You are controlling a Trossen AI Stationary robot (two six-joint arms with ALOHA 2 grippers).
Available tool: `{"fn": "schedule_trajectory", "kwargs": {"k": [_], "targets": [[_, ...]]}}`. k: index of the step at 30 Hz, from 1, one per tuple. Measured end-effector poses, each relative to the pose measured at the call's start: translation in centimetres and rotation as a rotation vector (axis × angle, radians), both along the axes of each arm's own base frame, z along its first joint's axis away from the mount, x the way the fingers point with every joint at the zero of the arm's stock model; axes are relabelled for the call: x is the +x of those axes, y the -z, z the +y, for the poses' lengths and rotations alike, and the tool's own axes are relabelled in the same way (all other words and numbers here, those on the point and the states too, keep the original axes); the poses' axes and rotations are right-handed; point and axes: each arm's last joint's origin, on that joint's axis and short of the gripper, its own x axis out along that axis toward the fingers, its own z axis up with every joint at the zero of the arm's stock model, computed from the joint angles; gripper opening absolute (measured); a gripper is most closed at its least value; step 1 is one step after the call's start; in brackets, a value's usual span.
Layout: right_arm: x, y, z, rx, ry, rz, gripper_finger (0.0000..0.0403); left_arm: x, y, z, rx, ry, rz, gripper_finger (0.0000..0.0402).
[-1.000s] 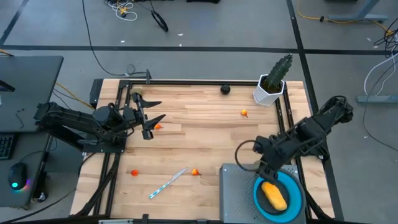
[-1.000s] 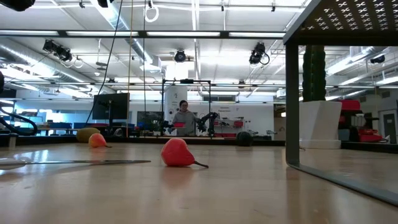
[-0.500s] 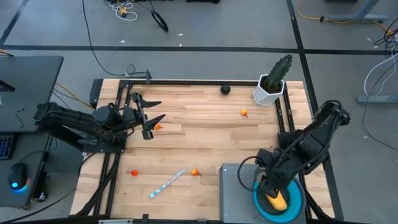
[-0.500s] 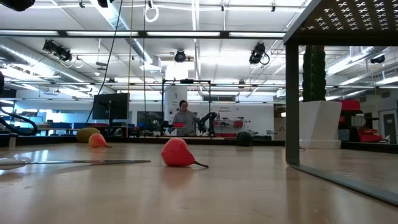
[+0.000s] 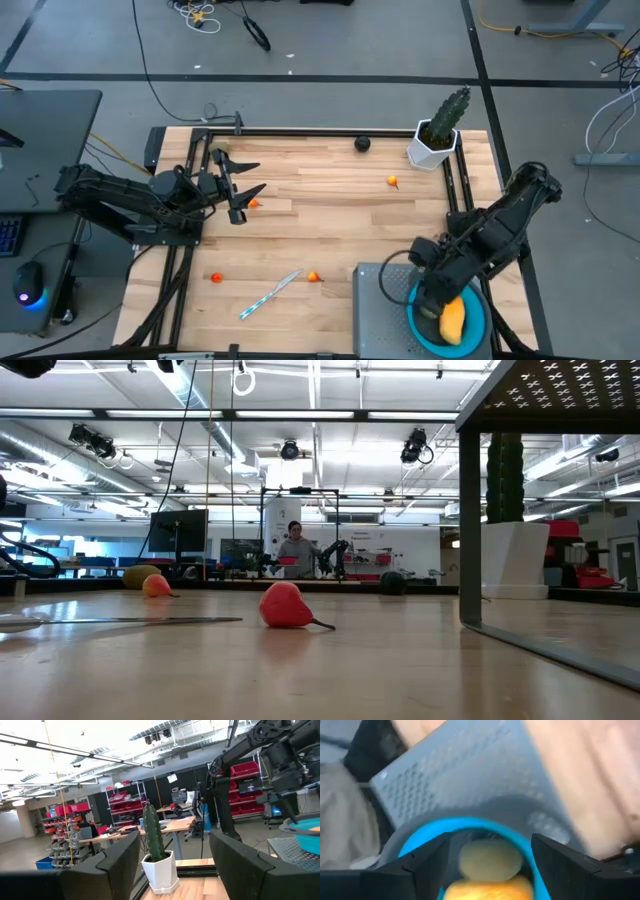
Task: Pick & Place Fruit
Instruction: Put the yellow pear into the blue strainer bowl on the shelf
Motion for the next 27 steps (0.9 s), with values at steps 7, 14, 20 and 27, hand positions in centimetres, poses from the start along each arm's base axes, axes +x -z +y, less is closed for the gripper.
{"fn": "schedule_trajectory", "kwargs": {"k": [7, 14, 20, 27], "targets": [[2.1, -0.1, -3.7, -0.287, 0.202, -0.155, 0.0289, 0.0, 0.0, 0.0, 0.0, 0.0, 0.0, 0.0248], [4.9, 0.4, -8.8, -0.436, 0.265, -0.122, 0.0289, 0.0, 0.0, 0.0, 0.006, -0.002, 0.002, 0.0248], [7.2, 4.1, -12.0, -0.415, 0.252, 0.011, 0.0284, 0.0, 0.0, 0.0, 0.008, -0.003, 0.004, 0.0248], [7.7, 10.4, -13.6, -0.337, 0.198, 0.14, 0.0277, 0.0, 0.1, 0.0, 0.009, -0.002, 0.011, 0.0248]]}}
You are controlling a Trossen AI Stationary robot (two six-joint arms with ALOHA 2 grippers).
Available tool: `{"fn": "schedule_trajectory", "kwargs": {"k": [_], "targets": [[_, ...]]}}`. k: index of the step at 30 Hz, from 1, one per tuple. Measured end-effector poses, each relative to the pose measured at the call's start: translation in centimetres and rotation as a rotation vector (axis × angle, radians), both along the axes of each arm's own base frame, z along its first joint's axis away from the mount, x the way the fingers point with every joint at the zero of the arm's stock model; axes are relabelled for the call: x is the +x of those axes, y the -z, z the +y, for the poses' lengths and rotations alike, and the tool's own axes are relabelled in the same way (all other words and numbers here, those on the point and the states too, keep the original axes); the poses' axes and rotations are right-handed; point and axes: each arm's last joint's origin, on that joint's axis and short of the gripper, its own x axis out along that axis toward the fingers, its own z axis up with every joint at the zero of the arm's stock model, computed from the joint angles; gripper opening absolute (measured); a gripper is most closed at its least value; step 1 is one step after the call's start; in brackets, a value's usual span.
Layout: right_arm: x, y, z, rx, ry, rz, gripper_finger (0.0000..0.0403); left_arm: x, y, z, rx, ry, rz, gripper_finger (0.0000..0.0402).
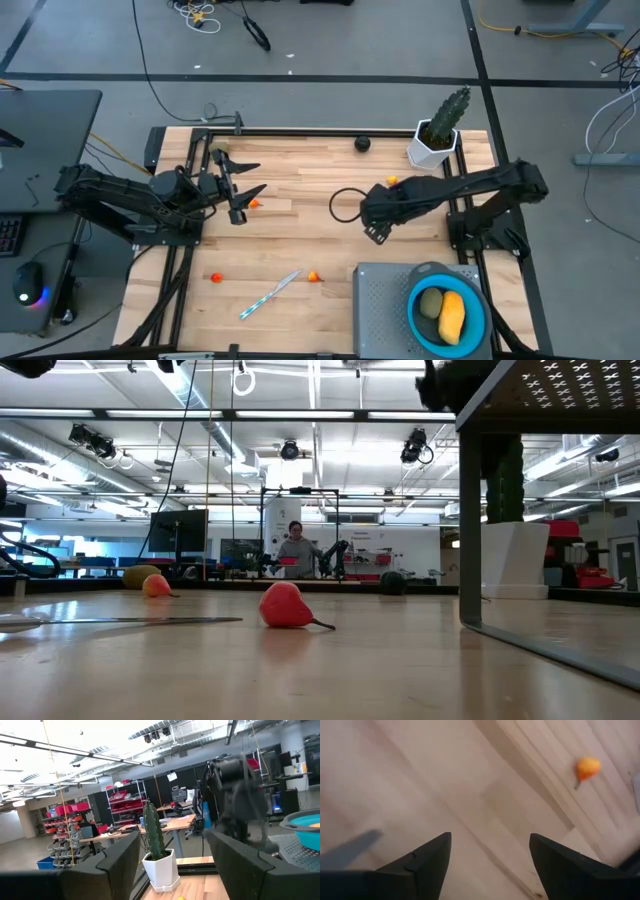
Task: Pick & Place Fruit
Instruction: Put the yellow pear into the blue strainer bowl on the shelf
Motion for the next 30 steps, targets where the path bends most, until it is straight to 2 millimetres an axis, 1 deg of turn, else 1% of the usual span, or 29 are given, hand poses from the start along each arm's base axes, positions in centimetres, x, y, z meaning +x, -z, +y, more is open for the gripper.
{"fn": "schedule_trajectory", "kwargs": {"k": [2, 5, 7, 9, 12, 16, 19, 30], "targets": [[-0.4, 1.5, -0.5, -0.008, 0.015, 0.044, 0.0275, 0.0, 0.0, 0.0, 0.0, 0.0, 0.0, 0.0248], [-0.9, 3.1, -1.1, -0.015, 0.03, 0.102, 0.0273, 0.0, 0.0, 0.0, 0.0, 0.0, 0.0, 0.0248], [-0.9, 3.9, -1.3, -0.009, 0.01, 0.097, 0.0272, 0.0, 0.0, 0.0, 0.0, 0.0, 0.0, 0.0248], [-0.3, 4.2, -1.2, -0.01, -0.018, 0.042, 0.0272, 0.0, 0.0, 0.0, 0.007, -0.002, 0.002, 0.0248], [0.6, 4.2, -1.1, -0.005, -0.078, -0.042, 0.0272, 0.0, 0.0, 0.0, 0.013, -0.004, 0.004, 0.0248], [1.4, 3.9, -1.2, -0.054, -0.051, -0.141, 0.0272, 0.0, 0.0, 0.0, 0.013, -0.005, 0.004, 0.0248], [1.8, 3.8, -1.2, -0.05, -0.035, -0.191, 0.0273, 0.0, 0.0, 0.0, 0.013, -0.004, 0.004, 0.0248], [3.8, 2.9, -1.3, -0.137, -0.026, -0.418, 0.0273, 0.0, 0.0, 0.0, 0.017, -0.006, 0.007, 0.0248]]}}
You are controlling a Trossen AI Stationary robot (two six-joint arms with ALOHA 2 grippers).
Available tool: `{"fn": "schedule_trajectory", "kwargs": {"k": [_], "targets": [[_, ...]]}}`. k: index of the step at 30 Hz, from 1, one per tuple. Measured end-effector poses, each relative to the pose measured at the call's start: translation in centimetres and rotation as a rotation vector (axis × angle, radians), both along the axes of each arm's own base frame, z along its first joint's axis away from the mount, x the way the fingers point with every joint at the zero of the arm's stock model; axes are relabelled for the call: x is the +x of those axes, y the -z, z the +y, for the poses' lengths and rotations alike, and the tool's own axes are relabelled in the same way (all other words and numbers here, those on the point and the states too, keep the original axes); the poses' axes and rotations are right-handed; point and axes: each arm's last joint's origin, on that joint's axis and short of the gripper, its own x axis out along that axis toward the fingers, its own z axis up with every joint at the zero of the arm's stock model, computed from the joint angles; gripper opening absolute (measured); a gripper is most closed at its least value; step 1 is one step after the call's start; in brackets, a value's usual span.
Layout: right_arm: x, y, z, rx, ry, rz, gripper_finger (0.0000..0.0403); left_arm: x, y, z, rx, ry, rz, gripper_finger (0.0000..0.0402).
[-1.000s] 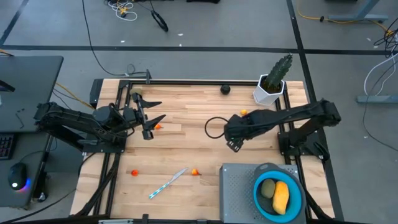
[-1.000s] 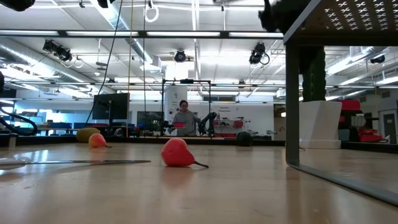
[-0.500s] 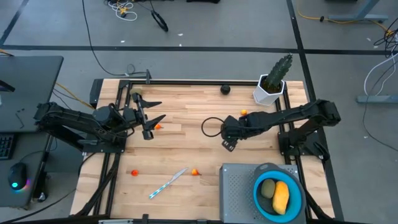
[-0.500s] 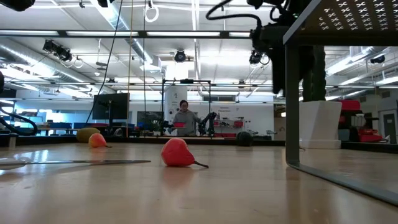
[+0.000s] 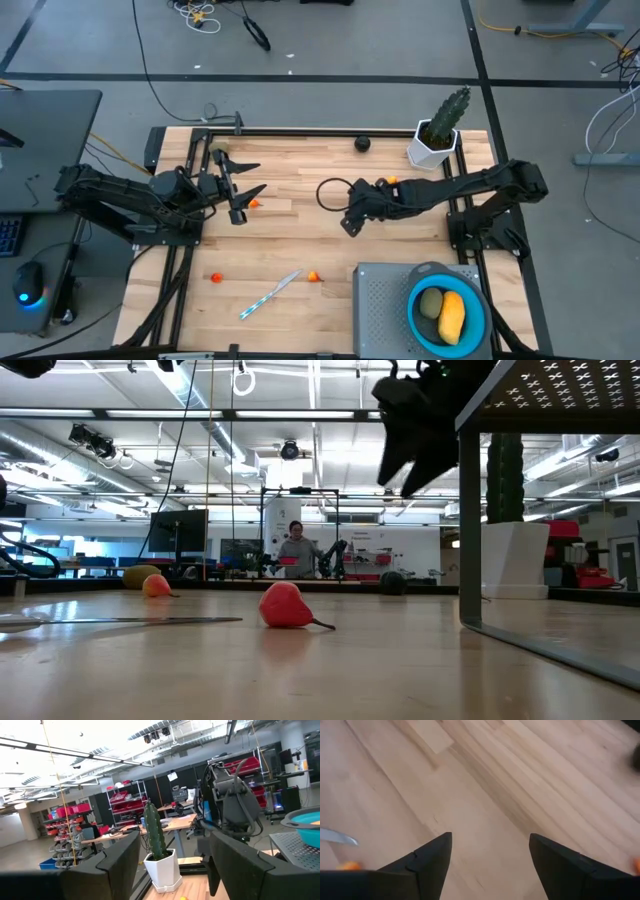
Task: Pick & Place Fruit
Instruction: Put the yellow pear into the blue strainer bowl on the shelf
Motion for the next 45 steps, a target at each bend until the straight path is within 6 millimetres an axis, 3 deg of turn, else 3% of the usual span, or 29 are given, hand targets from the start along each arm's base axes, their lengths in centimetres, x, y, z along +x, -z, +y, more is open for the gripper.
{"fn": "schedule_trajectory", "kwargs": {"k": [6, 18, 34, 45], "targets": [[0.4, -0.1, -0.6, -0.002, 0.016, -0.031, 0.0273, 0.0, 0.0, 0.0, 0.0, 0.0, 0.0, 0.0248], [-2.1, 4.1, -4.5, 0.034, 0.27, 0.117, 0.0268, 0.0, 0.0, 0.0, 0.007, -0.002, 0.002, 0.0248], [-3.1, 4.8, -6.9, 0.039, 0.391, 0.181, 0.0268, 0.1, 0.2, 0.6, -0.002, -0.029, 0.024, 0.0248], [-5.6, 8.1, -8.3, 0.058, 0.48, 0.284, 0.0268, 0.1, 0.2, 0.6, -0.004, -0.029, 0.023, 0.0248]]}}
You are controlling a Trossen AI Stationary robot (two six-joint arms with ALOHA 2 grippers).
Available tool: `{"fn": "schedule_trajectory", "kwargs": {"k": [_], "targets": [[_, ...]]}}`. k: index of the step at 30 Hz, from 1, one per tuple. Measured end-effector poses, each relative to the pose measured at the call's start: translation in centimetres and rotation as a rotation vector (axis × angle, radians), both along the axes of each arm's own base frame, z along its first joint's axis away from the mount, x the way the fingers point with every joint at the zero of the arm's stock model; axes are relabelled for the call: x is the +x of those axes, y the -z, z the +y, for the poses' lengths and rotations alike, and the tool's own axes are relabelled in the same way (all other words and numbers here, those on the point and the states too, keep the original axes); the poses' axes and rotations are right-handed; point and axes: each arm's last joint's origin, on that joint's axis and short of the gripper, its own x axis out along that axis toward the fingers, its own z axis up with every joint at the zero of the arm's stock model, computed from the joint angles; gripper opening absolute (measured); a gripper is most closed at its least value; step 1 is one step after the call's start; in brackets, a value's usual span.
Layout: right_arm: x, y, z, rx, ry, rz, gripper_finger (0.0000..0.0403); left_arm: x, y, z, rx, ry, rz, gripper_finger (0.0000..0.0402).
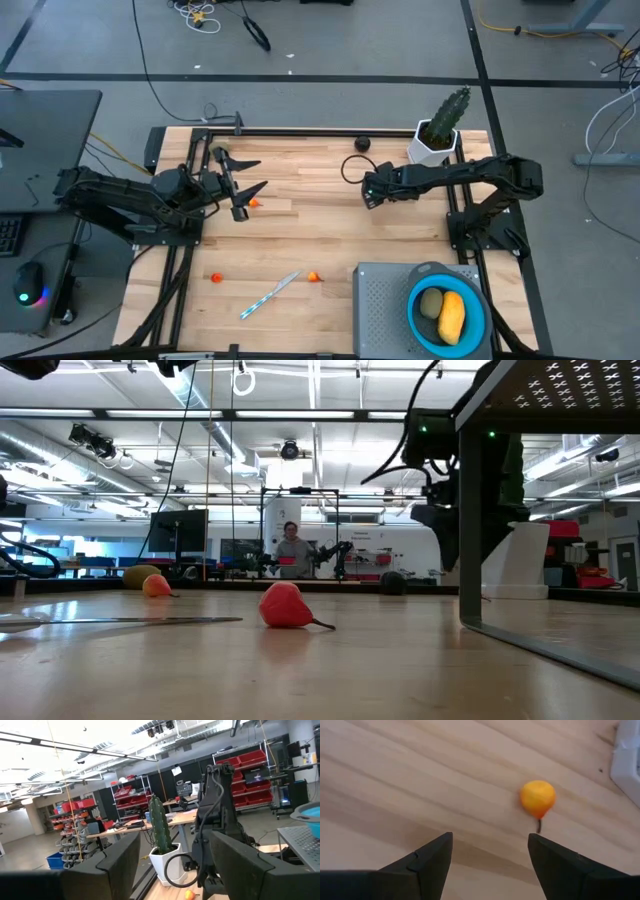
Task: Pick & Place Fruit
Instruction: Put the yellow pear into the blue strainer bowl on the shelf
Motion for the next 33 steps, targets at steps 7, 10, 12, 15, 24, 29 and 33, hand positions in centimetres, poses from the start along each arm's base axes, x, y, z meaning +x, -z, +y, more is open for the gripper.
{"fn": "schedule_trajectory", "kwargs": {"k": [7, 10, 12, 15, 24, 29, 33], "targets": [[-0.4, 0.1, -1.2, -0.052, 0.042, 0.017, 0.0268, 0.0, 0.1, 0.0, 0.001, 0.0, 0.013, 0.0248], [-0.5, 0.1, -1.5, -0.054, 0.054, 0.015, 0.0268, 0.1, 0.4, 0.0, -0.003, 0.002, 0.036, 0.0248], [-0.5, 0.1, -1.6, -0.054, 0.056, 0.016, 0.0268, 0.1, 0.5, 0.0, -0.015, 0.005, 0.048, 0.0248], [-0.6, 0.1, -1.8, -0.052, 0.058, 0.017, 0.0268, 0.2, 0.6, 0.0, -0.029, 0.009, 0.055, 0.0248], [-0.4, 0.1, -1.7, -0.049, 0.026, 0.018, 0.0268, 0.2, 0.6, 0.0, -0.083, 0.02, 0.035, 0.0248], [-0.4, 0.1, -1.8, -0.05, 0.016, 0.016, 0.0268, 0.2, 0.8, 0.0, -0.095, 0.023, 0.039, 0.0248], [-0.3, 0.1, -1.7, -0.029, 0.012, 0.004, 0.0268, 0.2, 0.8, 0.0, -0.104, 0.025, 0.035, 0.0248]]}}
